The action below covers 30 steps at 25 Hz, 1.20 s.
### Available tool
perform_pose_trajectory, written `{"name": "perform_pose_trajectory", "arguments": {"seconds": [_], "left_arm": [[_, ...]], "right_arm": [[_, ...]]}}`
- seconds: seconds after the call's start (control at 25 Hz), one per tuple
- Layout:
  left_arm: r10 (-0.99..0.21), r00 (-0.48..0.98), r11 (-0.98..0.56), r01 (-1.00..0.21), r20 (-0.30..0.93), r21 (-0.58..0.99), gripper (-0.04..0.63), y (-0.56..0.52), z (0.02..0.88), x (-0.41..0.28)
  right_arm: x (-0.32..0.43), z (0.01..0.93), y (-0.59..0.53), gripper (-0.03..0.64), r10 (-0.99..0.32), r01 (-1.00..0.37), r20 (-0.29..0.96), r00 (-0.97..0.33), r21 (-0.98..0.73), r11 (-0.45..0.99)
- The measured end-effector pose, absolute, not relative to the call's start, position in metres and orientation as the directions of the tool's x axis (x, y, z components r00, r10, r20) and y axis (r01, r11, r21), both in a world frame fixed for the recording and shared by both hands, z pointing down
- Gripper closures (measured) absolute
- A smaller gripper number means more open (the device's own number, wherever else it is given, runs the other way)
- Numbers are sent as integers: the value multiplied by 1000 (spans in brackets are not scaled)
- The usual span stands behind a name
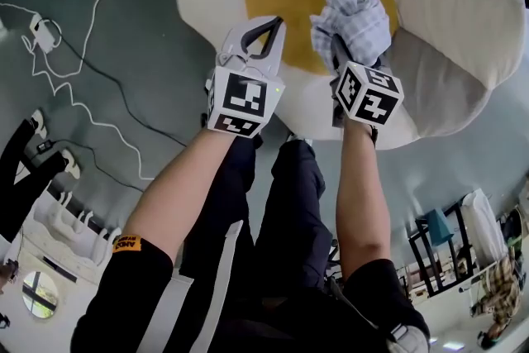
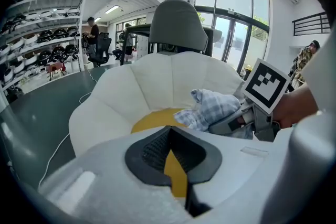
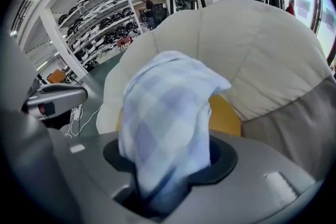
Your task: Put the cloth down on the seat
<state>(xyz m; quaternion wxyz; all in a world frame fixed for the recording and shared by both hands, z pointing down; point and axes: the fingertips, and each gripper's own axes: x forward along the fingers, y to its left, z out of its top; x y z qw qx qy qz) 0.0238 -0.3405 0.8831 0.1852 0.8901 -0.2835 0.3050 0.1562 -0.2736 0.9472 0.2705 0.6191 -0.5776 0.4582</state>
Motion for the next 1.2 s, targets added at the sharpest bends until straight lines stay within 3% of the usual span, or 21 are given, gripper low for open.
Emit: {"name": "perform_pose_trajectory", "arguments": {"seconds": [0.4, 0.52, 0.8, 1.2], "left_arm": [[-426, 657, -770, -624, 622, 132, 597, -338, 884, 33], [-432, 656, -768, -627, 618, 129, 597, -338, 878, 37], [-438, 656, -765, -631, 614, 128, 597, -337, 841, 43], [-471, 652, -743, -656, 594, 132, 597, -318, 730, 54]], "right_arm": [[172, 972, -287, 363, -478, -970, 875, -70, -172, -173], [174, 973, -288, 333, -477, -970, 875, -81, -180, -166], [185, 932, -291, 328, -505, -970, 861, -54, -165, -177], [182, 795, -278, 417, -580, -980, 814, -41, -146, -136]]}}
